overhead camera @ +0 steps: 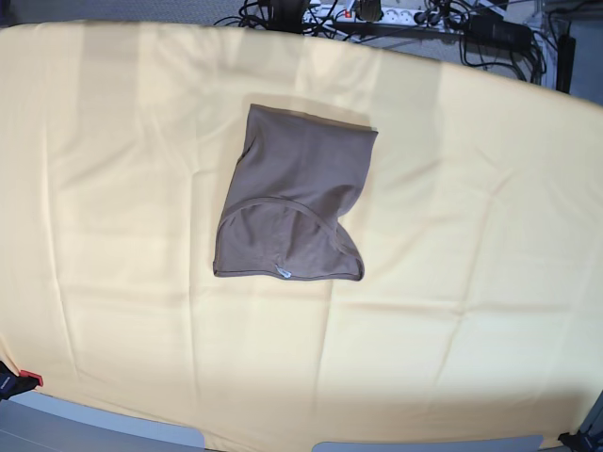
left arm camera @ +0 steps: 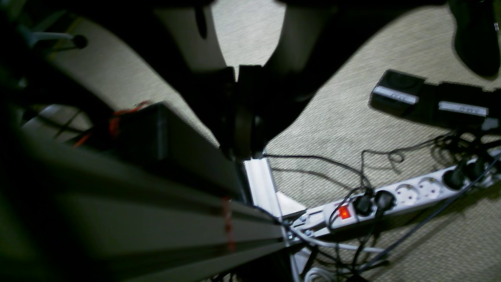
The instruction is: Fold the T-shirt properly
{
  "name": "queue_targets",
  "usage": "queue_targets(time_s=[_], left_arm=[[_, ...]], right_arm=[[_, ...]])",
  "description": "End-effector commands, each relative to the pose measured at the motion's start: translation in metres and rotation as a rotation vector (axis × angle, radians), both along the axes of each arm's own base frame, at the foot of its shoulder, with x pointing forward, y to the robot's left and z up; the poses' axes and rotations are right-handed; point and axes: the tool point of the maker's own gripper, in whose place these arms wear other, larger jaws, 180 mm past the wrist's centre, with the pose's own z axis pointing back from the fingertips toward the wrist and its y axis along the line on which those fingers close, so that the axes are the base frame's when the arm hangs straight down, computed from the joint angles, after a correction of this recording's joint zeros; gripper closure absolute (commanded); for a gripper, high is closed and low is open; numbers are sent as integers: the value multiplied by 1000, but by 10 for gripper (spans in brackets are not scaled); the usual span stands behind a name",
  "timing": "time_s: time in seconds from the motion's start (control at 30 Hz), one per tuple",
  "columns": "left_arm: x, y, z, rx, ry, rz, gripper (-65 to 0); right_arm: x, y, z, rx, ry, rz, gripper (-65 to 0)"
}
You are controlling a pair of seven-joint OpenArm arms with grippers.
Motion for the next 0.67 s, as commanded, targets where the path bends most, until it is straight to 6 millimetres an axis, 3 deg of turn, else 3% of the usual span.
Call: queue_targets(time_s=[0.0, 0.3, 0.63], left_arm=[[-8, -7, 3, -24, 10, 8, 0], [-9, -27, 11, -133, 22, -4, 0], [4, -30, 12, -143, 4, -12, 0]], right_arm=[[-4, 0, 2, 4, -6, 11, 0], [-8, 12, 3, 28, -1, 41, 0], [-8, 12, 3, 29, 0, 41, 0]])
